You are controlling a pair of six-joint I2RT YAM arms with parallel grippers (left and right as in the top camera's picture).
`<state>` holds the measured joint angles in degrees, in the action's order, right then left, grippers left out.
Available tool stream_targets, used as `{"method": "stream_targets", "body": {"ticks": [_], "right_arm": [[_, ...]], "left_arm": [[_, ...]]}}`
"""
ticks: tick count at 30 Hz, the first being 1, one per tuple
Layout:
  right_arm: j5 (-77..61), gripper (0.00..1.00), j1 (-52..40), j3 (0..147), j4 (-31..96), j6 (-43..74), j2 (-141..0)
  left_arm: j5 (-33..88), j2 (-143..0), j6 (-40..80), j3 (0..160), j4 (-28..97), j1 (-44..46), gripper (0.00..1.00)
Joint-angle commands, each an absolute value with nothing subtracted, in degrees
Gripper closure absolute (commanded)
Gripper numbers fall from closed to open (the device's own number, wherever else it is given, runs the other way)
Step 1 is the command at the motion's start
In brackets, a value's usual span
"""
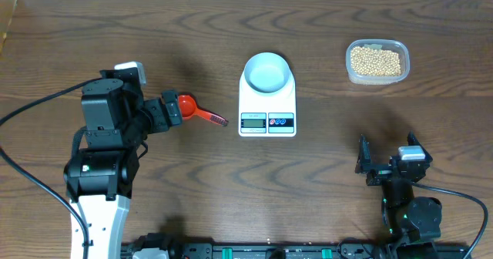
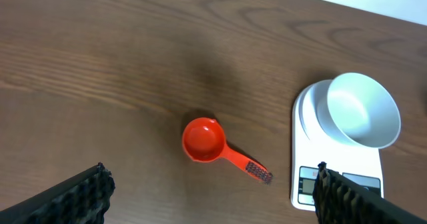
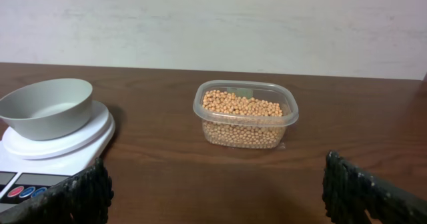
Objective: Scoop item into bowl and weigh 50g on scale
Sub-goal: 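Lower the open left gripper over the red scoop's bowl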
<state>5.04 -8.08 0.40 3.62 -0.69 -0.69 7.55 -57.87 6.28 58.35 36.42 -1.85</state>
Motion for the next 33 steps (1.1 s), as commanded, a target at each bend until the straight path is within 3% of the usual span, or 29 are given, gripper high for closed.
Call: {"method": "stream_targets", "body": {"ticks": [1, 24, 33], "right_arm": [[5.9, 0.01, -8.7, 0.3, 3.7, -1.4, -0.4], [5.9, 0.01, -8.7, 0.3, 3.7, -1.4, -0.4], [5.9, 0.01, -8.7, 0.3, 3.7, -1.4, -0.4]], "left_arm": [[5.1, -58.0, 8.5, 61.1, 37.0, -2.1, 0.02], [3.2, -69.0, 23.9, 71.3, 42.0, -2.1, 0.02], [-4.1, -71.4, 28.6, 71.3, 43.0, 1.4, 0.02]]}}
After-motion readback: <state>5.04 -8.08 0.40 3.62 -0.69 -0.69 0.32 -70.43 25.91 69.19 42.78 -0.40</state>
